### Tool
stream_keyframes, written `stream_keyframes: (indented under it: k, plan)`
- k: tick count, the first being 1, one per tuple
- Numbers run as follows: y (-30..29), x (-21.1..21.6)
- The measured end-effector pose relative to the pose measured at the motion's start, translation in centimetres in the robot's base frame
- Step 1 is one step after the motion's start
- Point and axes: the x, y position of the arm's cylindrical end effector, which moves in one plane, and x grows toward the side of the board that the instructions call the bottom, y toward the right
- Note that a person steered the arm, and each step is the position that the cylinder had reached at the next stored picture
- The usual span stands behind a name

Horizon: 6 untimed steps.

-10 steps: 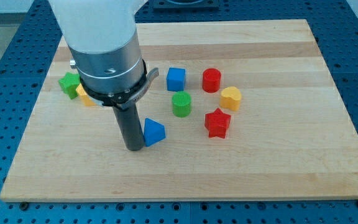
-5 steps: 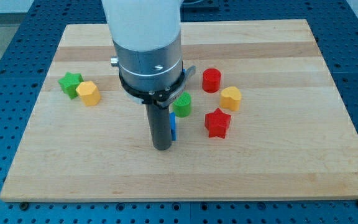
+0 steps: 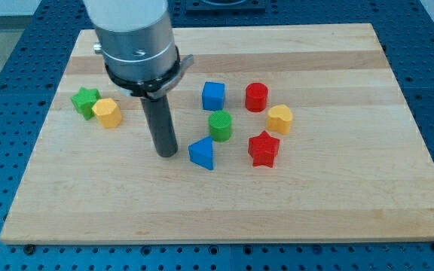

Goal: Move the triangle vertical to the cube

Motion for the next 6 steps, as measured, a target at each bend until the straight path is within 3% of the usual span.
stream_keyframes:
  k: [6]
  plan:
    - [2.5,1.3]
